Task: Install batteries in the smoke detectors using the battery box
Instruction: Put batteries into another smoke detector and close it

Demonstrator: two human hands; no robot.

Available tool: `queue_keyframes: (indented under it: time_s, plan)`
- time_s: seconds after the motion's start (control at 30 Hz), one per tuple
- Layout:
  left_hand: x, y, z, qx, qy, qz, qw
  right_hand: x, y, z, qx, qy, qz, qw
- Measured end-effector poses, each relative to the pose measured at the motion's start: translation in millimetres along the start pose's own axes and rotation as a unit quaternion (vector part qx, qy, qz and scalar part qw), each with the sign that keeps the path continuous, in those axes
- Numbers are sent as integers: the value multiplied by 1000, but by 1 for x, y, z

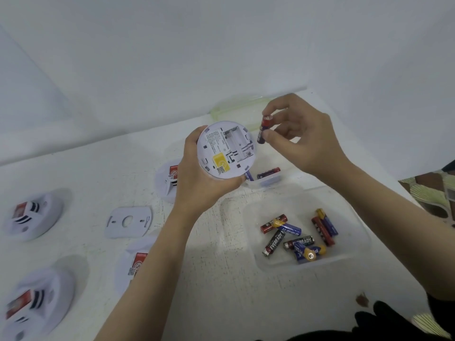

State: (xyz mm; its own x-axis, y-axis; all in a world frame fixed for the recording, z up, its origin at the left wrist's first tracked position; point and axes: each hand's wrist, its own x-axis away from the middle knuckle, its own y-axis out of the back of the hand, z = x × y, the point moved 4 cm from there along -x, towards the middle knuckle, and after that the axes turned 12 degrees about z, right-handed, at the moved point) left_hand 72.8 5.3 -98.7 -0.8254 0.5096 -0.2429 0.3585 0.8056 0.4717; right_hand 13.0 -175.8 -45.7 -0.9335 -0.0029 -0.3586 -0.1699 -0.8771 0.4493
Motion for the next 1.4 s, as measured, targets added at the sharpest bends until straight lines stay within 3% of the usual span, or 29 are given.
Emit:
queue_keyframes:
  time_s: [0.27,0.47,0.93,1.07,1.4]
  plan:
    - [4,-7,-14,-4,-40,49,998,15,-7,7,171,108,-11,979]
    - [8,-13,-25,3,-68,62,996,18,-12,6,50,39,38,997]
    - [18,-13,-39,-78,-193,-39,977,29,-16,14,107,124,-32,986]
    - [18,-12,-38,-79,-194,-45,977,29,-15,17,107,136,-43,984]
    - [5,-7,-31,-21,-110,60,992,9,-5,3,-7,61,17,998]
